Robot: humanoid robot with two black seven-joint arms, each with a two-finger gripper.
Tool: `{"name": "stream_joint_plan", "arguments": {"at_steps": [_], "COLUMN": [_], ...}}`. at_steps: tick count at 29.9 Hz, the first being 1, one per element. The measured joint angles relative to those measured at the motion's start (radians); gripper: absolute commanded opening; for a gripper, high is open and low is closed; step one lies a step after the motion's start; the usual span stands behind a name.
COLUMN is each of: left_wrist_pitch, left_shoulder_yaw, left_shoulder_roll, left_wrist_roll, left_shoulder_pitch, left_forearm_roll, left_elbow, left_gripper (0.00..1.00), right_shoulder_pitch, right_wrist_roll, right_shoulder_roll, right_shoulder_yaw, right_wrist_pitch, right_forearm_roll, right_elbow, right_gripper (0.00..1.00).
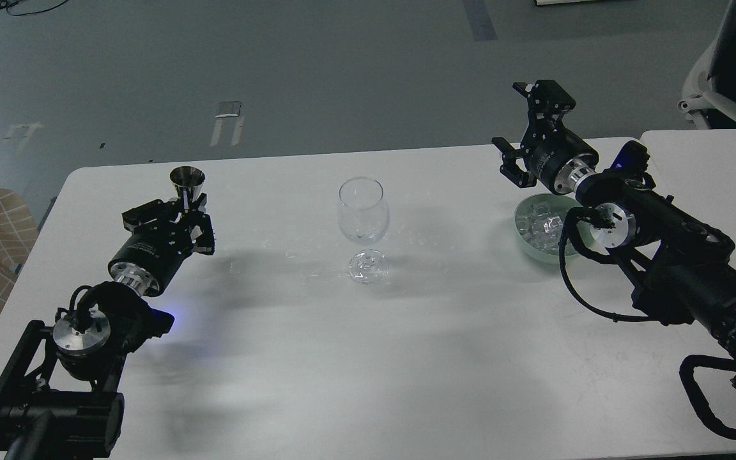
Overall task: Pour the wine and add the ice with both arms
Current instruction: 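Lift the metal jigger with the left gripper toward the wine glass, then tilt the jigger over the wine glass with the left gripper to pour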
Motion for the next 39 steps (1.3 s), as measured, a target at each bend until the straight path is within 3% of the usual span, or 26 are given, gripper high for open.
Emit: {"name": "stream_joint_plan", "arguments": {"at_steps": [18, 28, 39], "left_wrist_pitch": [0.198, 0.279, 0.294], "left_shoulder_yaw": [0.072, 0.152, 0.198], "left_shoulder_roll": [-0.038, -0.111, -0.134], "left_wrist_roll": [0.032, 0.036, 0.048], "left_shoulder_pitch": [0.002, -0.028, -0.068], "left_forearm_roll": [0.021, 0.114, 0.235], "left_elbow": [-0.289, -0.326, -0.334], "left_gripper": [0.0, 0.0, 0.0], "right_shoulder_pitch": [-0.009, -0.014, -0.024], "right_wrist_roll": [0.0, 0.0, 0.0], "right_shoulder_roll": [0.001, 0.007, 0.008], "right_shoulder_yaw": [-0.002, -0.003, -0.003], "right_wrist_pitch": [-0.002, -0.002, -0.002], "right_forearm_roll": [0.0, 0.0, 0.0], "right_elbow": [0.0, 0.0, 0.001], "right_gripper": [1.0, 1.0, 1.0]}}
